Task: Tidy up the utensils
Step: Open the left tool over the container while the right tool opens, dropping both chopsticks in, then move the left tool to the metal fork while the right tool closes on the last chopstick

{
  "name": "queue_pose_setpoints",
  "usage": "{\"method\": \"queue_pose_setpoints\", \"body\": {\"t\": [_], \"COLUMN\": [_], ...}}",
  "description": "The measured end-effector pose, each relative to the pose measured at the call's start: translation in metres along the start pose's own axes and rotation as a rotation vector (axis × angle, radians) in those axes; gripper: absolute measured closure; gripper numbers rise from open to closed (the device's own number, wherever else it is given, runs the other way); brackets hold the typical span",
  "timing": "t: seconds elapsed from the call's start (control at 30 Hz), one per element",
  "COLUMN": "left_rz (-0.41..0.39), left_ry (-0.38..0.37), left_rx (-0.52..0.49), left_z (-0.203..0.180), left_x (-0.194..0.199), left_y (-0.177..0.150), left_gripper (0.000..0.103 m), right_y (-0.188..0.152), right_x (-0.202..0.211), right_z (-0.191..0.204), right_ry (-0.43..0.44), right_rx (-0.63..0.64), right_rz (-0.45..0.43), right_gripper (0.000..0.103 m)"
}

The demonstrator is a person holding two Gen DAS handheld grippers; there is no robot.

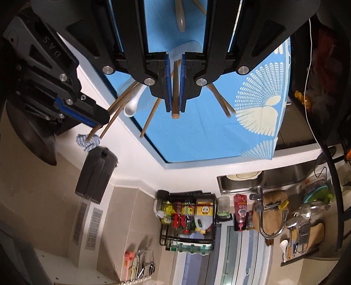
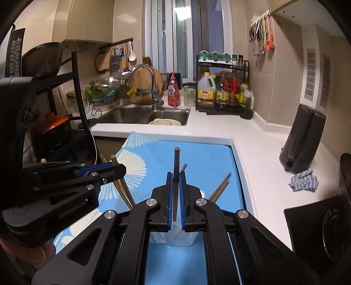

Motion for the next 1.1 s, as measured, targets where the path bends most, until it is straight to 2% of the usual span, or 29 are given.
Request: {"method": "queue_pose_setpoints", "body": {"t": [0.03, 0.1, 0.13, 0.23, 0.43, 0.63, 0.8, 0.9, 1.0, 1.03, 1.1], "left_rz": [0.000, -0.037, -0.067, -0.124, -0.189, -0.198, -0.183, -0.162, -0.126, -0.118, -0.094], "left_ry": [-0.001, -0.009, 0.000, 0.014, 0.007, -0.020, -0.011, -0.011, 0.030, 0.041, 0.065], "left_rx": [0.004, 0.015, 0.011, 0.000, 0.010, 0.036, 0.033, 0.052, 0.089, 0.104, 0.130], "left_z": [0.000, 0.001, 0.001, 0.002, 0.000, 0.001, 0.004, 0.012, 0.028, 0.033, 0.044], "left_x": [0.001, 0.013, 0.024, 0.049, 0.092, 0.114, 0.111, 0.104, 0.095, 0.092, 0.087], "left_y": [-0.001, 0.001, 0.002, 0.006, -0.001, -0.044, -0.093, -0.128, -0.160, -0.168, -0.186], "left_gripper": [0.081, 0.064, 0.063, 0.062, 0.062, 0.062, 0.062, 0.062, 0.070, 0.071, 0.074], "right_y": [-0.002, -0.004, -0.004, -0.003, -0.001, -0.019, -0.053, -0.085, -0.123, -0.135, -0.164], "right_x": [-0.002, -0.001, 0.001, 0.011, 0.038, 0.071, 0.095, 0.102, 0.098, 0.094, 0.083], "right_z": [-0.001, -0.002, -0.002, -0.004, 0.000, 0.013, 0.026, 0.032, 0.042, 0.045, 0.052], "right_ry": [0.001, -0.008, -0.016, -0.026, -0.042, -0.032, -0.013, 0.004, 0.035, 0.044, 0.063], "right_rx": [-0.003, -0.001, 0.002, -0.007, 0.005, 0.011, 0.015, -0.006, -0.023, -0.025, -0.039], "right_rz": [0.011, 0.013, 0.010, 0.003, -0.022, -0.047, -0.060, -0.054, -0.016, -0.002, 0.038], "right_gripper": [0.088, 0.085, 0.084, 0.076, 0.075, 0.074, 0.074, 0.074, 0.074, 0.077, 0.089]}}
Point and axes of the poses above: each gripper's, at about its wrist camera, not at the fingertips, and x roughly against the way its jaws point, z to its left, y to its top, the point moved 6 cm from there along -x, roughly the way its jaws point, and after that the axes turned 4 degrees about z, right-handed, at the moved point
